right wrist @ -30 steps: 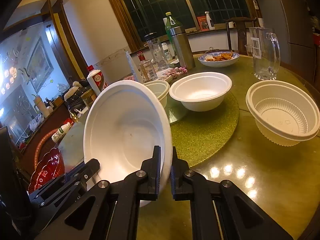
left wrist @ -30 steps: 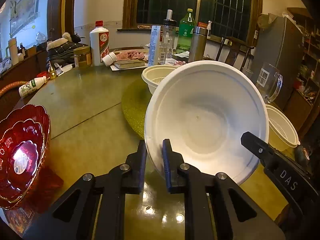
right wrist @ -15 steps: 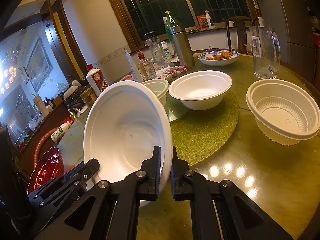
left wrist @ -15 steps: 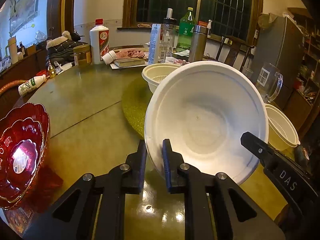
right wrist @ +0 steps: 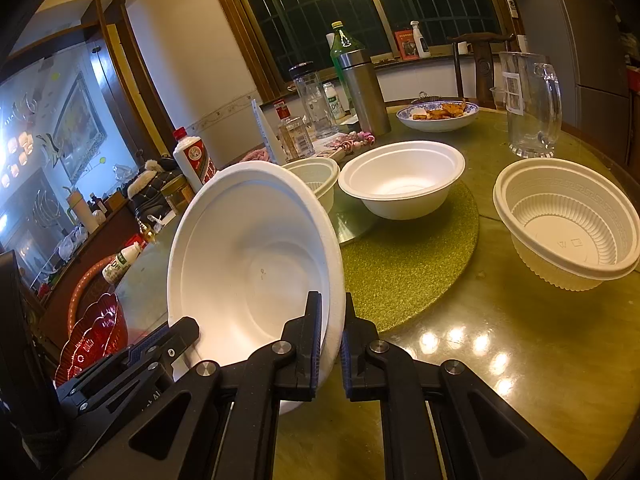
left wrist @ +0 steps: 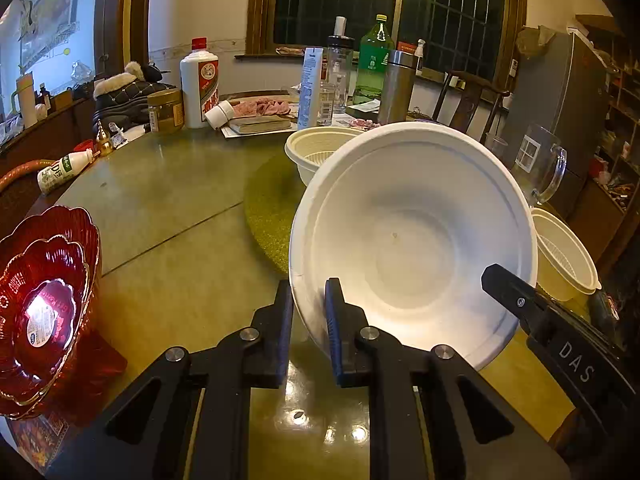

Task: Organize plates and bowls
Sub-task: 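Hold the large white bowl tilted up with both grippers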

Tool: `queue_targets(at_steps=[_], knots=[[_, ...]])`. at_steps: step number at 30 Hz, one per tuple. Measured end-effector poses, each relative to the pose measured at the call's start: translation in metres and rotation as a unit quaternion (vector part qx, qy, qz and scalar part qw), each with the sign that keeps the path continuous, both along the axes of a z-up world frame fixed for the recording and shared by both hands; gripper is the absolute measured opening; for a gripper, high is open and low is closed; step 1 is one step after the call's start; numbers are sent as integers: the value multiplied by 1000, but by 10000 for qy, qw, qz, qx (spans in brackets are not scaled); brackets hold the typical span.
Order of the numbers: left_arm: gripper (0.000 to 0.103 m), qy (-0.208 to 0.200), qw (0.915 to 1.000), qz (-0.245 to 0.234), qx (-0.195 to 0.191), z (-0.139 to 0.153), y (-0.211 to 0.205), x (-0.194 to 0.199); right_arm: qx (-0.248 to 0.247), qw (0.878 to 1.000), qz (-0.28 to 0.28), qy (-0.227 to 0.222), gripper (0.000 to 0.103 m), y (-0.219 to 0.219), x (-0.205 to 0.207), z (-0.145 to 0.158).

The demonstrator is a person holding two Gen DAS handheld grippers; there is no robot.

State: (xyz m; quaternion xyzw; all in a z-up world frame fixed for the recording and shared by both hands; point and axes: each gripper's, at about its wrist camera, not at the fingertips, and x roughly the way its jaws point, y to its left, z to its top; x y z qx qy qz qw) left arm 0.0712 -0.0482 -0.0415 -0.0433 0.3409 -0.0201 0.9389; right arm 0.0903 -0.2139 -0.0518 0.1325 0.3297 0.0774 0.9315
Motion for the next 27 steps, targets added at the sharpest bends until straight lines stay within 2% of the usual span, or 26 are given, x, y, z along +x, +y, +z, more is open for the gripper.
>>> queue_targets(at_steps=[27], knots=[[14, -98, 9999, -7, 54, 3, -2, -5, -153, 9999, -30, -70, 8, 2, -4, 6]])
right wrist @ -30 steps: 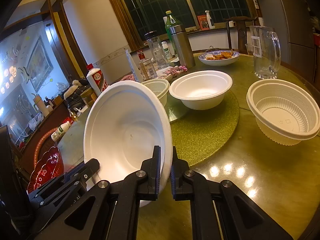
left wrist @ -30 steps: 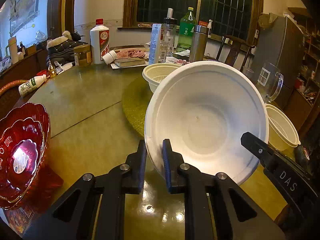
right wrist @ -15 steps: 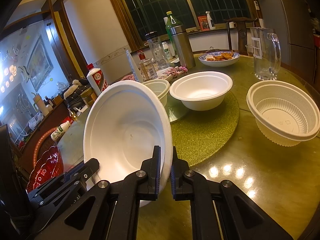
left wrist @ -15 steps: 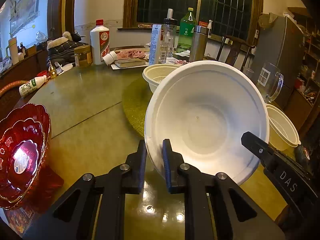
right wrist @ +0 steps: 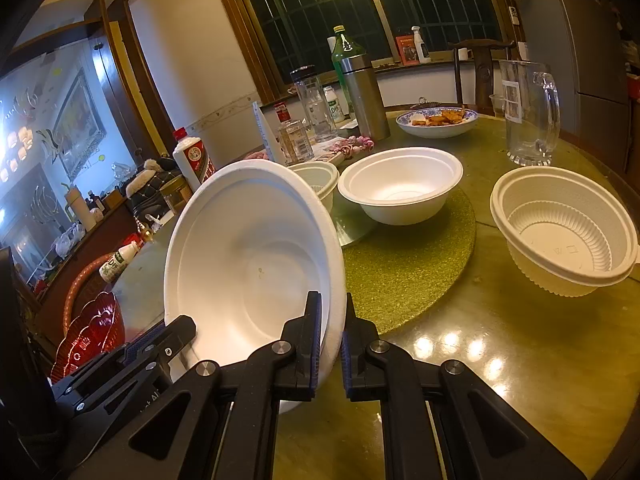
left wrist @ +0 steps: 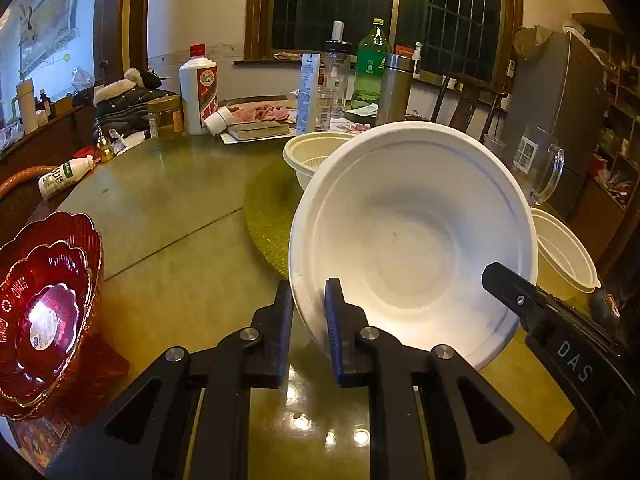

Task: Organize plates and bowls
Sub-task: 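Hold the large white bowl tilted up with both grippers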

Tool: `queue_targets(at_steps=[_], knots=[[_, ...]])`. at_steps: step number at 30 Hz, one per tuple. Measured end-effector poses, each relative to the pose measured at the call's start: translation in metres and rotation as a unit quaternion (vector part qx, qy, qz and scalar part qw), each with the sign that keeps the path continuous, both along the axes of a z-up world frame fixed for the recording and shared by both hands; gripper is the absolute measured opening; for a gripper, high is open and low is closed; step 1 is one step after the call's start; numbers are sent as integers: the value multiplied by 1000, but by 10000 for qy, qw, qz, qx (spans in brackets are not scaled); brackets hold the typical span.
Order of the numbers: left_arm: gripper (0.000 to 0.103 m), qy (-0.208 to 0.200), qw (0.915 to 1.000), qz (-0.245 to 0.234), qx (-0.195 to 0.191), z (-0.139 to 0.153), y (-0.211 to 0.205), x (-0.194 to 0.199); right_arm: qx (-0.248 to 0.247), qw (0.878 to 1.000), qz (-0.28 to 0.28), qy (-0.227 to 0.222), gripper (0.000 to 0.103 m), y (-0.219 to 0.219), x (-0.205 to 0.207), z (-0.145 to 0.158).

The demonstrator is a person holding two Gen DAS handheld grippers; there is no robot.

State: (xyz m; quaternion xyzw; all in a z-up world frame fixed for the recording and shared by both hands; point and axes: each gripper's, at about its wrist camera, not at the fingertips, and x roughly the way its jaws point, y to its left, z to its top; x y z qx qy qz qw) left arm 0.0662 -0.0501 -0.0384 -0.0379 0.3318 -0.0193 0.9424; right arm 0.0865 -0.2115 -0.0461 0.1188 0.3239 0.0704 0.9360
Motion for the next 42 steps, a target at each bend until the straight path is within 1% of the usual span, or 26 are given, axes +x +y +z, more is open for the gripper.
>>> queue_targets(at_steps=[23, 42], knots=[[14, -45, 10000, -15, 35, 1, -1, -2, -196, 9998, -42, -43, 8, 2, -1, 2], [14, -55, 10000, -9, 43, 0, -1, -3, -208, 9998, -41, -56, 8, 2, -2, 3]])
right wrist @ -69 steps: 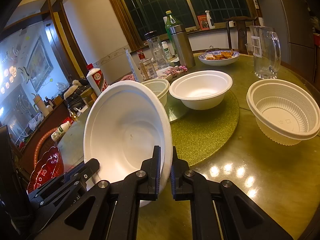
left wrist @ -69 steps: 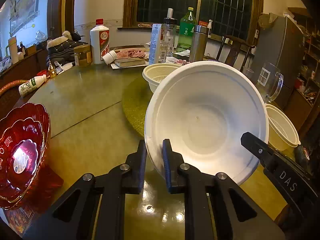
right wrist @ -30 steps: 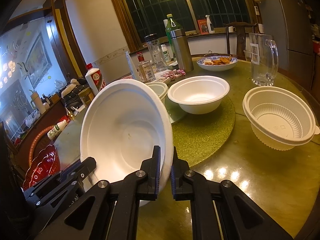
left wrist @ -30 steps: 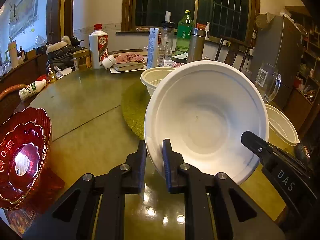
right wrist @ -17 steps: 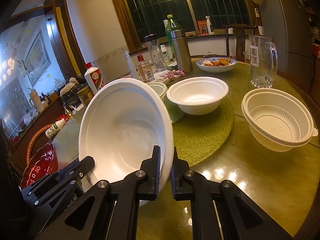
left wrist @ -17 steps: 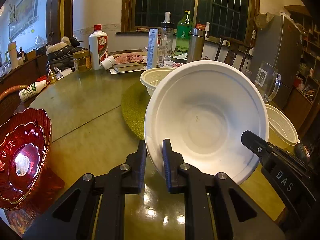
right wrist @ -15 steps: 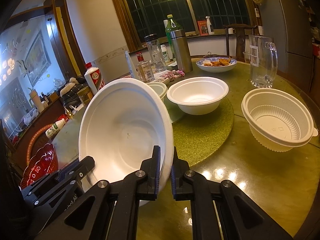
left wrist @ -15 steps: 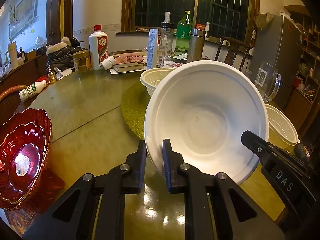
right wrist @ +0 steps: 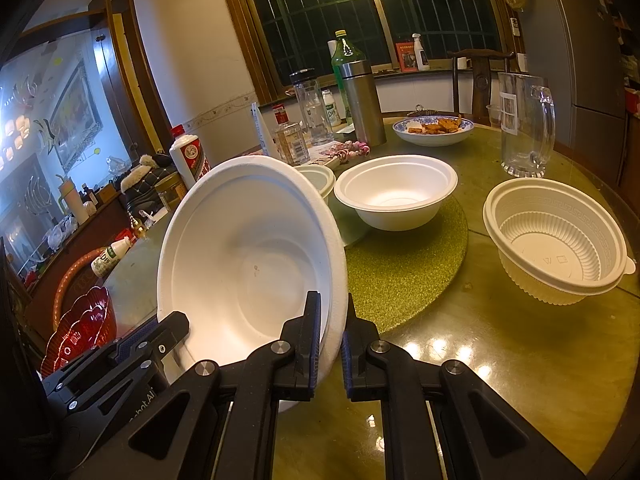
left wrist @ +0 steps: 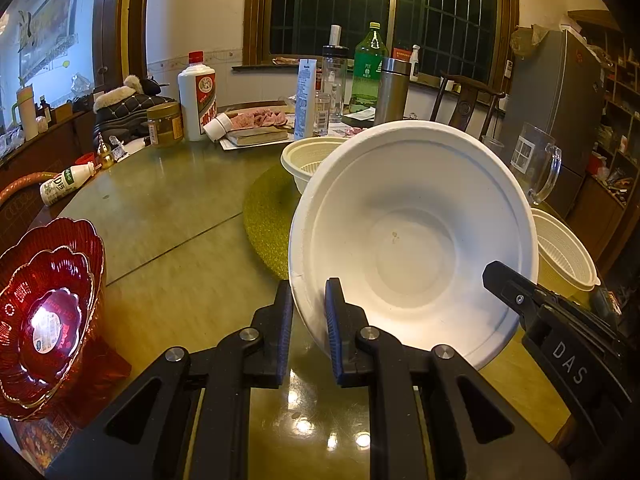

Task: Organize plates and bowls
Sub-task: 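Hold the large white bowl tilted up with both grippers, then carry the white bowl with both grippers and lower it onto the red plates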

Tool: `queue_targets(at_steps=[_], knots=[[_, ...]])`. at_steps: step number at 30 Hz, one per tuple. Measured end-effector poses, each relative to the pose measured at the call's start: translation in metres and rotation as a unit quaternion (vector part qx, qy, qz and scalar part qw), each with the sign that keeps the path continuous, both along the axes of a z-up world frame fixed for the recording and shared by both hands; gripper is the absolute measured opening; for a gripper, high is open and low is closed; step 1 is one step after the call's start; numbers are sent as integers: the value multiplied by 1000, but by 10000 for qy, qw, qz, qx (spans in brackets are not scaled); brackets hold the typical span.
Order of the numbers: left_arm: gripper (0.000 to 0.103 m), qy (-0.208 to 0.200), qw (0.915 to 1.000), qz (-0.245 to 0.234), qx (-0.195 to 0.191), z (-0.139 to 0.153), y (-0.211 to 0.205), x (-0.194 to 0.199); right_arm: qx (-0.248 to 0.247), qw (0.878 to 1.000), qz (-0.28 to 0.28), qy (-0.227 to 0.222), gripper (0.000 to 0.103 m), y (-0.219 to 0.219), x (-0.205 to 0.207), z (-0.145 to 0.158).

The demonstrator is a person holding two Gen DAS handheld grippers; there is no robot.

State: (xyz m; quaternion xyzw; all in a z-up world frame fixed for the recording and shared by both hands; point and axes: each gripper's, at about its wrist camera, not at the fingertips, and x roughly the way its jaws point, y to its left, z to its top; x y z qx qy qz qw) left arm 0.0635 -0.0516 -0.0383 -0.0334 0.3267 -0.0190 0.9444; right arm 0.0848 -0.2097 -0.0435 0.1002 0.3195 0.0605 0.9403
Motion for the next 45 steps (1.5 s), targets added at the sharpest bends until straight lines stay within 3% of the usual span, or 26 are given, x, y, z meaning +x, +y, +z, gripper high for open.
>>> queue_targets(at_steps=[18, 21, 28, 38, 45], knots=[[14, -30, 9999, 38, 91, 6, -1, -1, -23, 10000, 21, -40, 8, 0, 0, 3], [15, -149, 9995, 92, 247, 12, -3, -5, -8, 9999, 43, -99, 8, 0, -1, 6], [14, -428, 9986, 197, 220, 35, 15, -20, 88, 9991, 182, -371, 8, 9, -15, 25], [14, -813, 9922, 933, 146, 77, 99, -59, 5, 9921, 999, -764, 9, 86, -36, 69], [14, -813, 9840, 1584, 55, 77, 172, -80, -54, 9806, 1812, -742, 10, 165, -38, 75]])
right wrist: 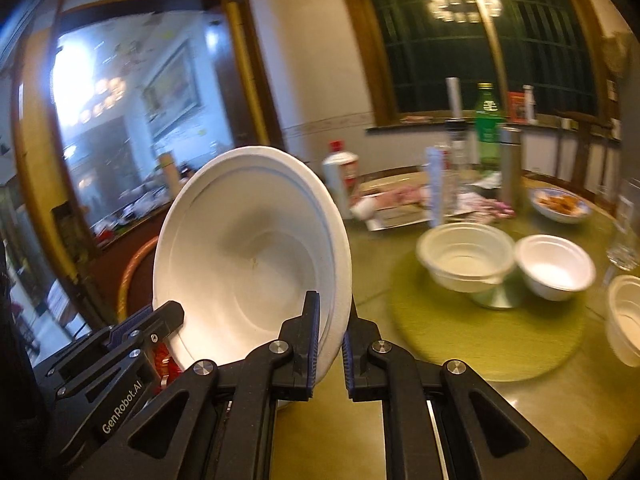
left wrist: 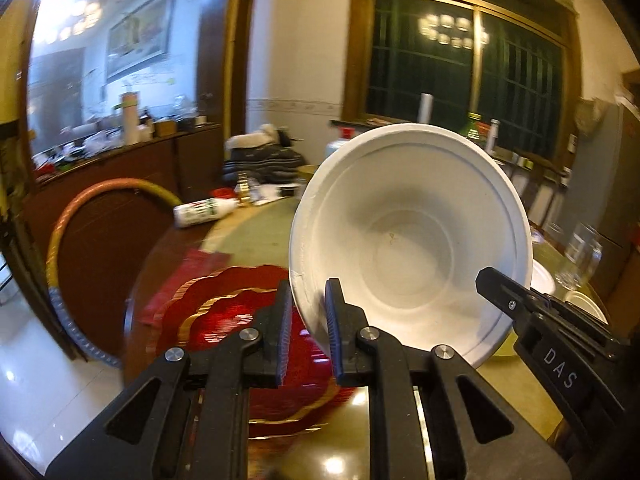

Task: Organize plates and bowls
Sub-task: 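Carry the white bowl with both grippers and lower it onto the red plates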

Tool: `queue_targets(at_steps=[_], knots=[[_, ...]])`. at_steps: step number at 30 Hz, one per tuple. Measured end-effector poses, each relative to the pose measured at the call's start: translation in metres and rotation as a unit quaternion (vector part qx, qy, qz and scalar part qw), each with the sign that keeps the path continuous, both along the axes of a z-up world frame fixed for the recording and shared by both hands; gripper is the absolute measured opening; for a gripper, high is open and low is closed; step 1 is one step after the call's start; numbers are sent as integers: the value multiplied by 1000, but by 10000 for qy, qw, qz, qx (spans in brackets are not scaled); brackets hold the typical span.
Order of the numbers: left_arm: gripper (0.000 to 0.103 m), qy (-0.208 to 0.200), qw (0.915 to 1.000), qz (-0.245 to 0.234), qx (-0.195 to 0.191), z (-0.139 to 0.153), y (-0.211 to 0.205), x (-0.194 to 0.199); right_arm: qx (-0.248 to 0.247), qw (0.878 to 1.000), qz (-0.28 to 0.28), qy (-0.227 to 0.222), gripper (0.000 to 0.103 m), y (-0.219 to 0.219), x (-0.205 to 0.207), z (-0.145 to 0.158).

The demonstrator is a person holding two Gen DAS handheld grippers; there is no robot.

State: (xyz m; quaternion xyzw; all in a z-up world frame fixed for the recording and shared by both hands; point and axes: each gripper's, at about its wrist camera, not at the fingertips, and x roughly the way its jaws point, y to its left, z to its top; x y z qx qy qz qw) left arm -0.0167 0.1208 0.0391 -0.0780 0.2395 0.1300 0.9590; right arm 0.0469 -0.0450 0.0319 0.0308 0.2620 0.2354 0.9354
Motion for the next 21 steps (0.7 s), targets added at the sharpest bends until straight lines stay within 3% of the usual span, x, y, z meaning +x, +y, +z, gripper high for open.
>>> queue_targets(at_steps=[10, 21], knots=[[14, 418, 9970, 560, -325, -36, 68, -6, -291, 9957, 715, 511, 10, 80, 8, -26], [14, 777, 9941, 568, -492, -59, 72, -8, -537, 9900, 840, 998, 10, 100, 17, -57]])
